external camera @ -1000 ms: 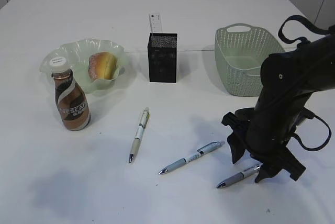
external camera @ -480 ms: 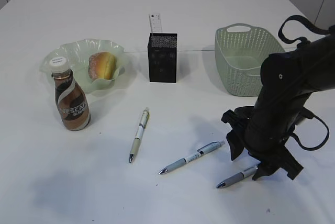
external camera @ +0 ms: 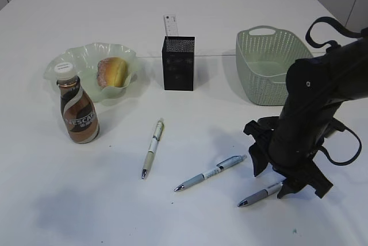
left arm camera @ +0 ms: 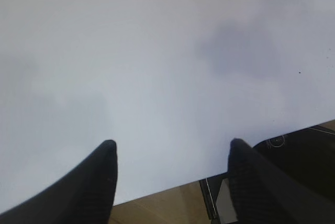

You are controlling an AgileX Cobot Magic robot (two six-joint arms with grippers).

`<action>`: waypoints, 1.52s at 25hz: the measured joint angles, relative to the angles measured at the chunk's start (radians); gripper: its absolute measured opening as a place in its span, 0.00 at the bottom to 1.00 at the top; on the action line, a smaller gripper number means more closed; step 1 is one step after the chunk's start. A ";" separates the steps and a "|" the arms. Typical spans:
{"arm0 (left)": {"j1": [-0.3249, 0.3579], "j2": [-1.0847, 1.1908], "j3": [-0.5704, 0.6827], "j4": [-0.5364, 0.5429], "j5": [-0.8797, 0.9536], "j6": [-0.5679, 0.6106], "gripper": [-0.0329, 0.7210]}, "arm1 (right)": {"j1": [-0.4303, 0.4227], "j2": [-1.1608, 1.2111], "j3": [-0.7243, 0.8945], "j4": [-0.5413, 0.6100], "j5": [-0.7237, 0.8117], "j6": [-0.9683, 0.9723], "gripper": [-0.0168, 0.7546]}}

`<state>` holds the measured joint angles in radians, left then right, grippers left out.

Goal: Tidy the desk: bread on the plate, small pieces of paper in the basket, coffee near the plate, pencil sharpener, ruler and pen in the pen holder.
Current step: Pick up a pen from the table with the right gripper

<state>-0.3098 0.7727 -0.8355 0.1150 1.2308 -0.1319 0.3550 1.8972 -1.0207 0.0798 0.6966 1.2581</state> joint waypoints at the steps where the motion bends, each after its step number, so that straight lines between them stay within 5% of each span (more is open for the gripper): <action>1: 0.000 0.000 0.000 0.000 0.000 0.000 0.66 | 0.000 0.000 0.000 0.000 0.000 0.003 0.61; 23: 0.000 0.000 0.000 0.000 -0.002 0.000 0.66 | 0.000 0.014 -0.002 0.022 0.009 0.047 0.61; 31: 0.000 0.000 0.000 0.000 0.002 0.000 0.66 | 0.000 0.017 -0.002 0.024 0.001 0.057 0.40; 38: 0.000 0.000 0.000 0.000 0.014 0.000 0.66 | 0.000 0.017 -0.002 0.025 -0.001 0.090 0.37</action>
<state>-0.3098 0.7727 -0.8355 0.1150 1.2450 -0.1319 0.3550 1.9145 -1.0225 0.1044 0.6958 1.3480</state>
